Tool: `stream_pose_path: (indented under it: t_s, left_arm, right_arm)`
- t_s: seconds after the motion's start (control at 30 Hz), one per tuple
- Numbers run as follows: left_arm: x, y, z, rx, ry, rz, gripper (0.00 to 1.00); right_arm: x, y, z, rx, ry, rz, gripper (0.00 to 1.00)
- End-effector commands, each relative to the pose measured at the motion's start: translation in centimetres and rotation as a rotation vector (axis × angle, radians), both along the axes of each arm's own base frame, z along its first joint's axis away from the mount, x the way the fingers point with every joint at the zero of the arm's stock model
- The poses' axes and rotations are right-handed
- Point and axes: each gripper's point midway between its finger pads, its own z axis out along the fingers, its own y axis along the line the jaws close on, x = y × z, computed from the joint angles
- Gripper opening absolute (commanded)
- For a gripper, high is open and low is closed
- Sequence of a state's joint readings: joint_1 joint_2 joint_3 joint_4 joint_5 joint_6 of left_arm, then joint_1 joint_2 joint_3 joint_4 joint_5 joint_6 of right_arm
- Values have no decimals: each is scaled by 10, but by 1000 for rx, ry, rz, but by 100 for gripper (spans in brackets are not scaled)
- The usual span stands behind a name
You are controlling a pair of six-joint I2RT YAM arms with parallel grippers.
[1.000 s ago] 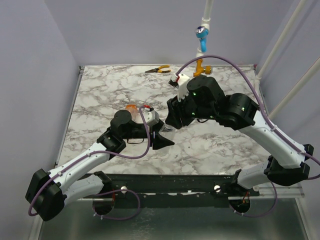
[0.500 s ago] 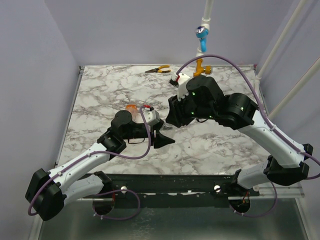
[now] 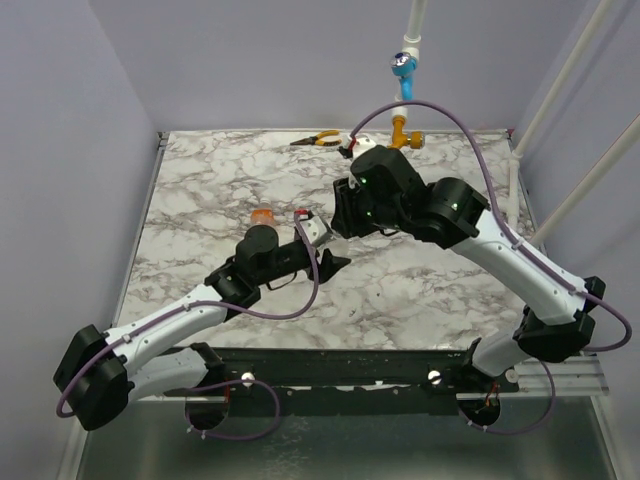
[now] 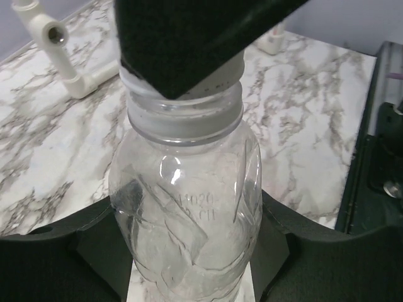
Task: Screw on the bottle caps
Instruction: Screw the bottle cap onto the plastic bottle.
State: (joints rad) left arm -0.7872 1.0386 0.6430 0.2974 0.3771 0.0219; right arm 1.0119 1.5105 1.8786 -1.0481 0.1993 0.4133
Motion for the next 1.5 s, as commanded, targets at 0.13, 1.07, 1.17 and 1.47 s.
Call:
stream_pose_path:
  t_s: [0.13,1.07,1.17,1.47]
  left_arm:
    - [50,0,73,-153,-263,291,32]
    - [86,-7,66,-221,-220,474,30]
    - [84,-15,56,-196,-195,437,29]
    - [79,-25,30,-148,-120,379,29]
  right_arm:
    - [12,2,-50,-91,168,-165,35]
    - [50,32,-58,-34,216,-300,43]
    - [51,31,-52,-33,203,-301,49]
    - [53,27,-40,-31,172,-305,57]
